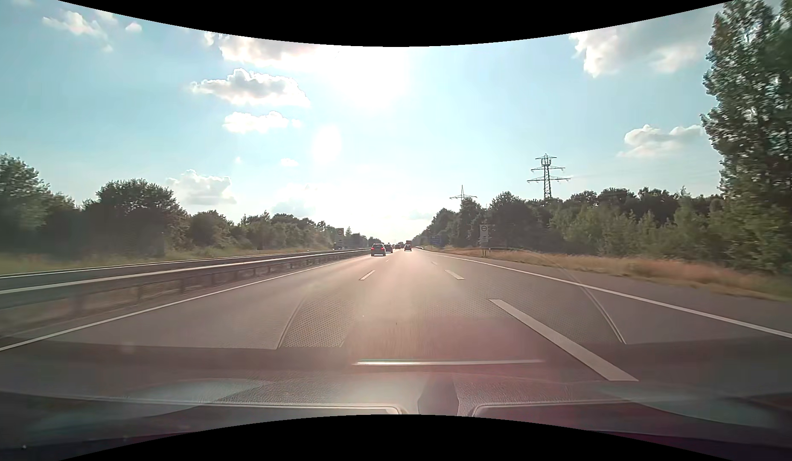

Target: Follow the waypoints while adhering to traffic rules and regulations

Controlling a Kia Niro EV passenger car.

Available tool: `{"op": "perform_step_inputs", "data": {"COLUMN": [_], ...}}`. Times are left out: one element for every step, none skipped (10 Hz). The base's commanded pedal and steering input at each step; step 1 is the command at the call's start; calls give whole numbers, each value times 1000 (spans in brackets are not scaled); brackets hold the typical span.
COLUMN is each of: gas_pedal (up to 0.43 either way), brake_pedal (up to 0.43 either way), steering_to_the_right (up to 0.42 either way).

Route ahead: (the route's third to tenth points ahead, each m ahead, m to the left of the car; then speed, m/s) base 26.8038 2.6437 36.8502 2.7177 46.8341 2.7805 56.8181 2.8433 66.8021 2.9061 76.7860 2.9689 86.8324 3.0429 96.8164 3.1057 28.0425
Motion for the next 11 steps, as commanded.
{"op": "perform_step_inputs", "data": {"gas_pedal": [150, 138, 118, 98, 98, 67, 47, 28, 20, 0, 0], "brake_pedal": [0, 0, 0, 0, 0, 0, 0, 0, 0, 0, 0], "steering_to_the_right": [-3, -3, -3, -2, -2, -2, -3, -3, -2, -3, -2]}}
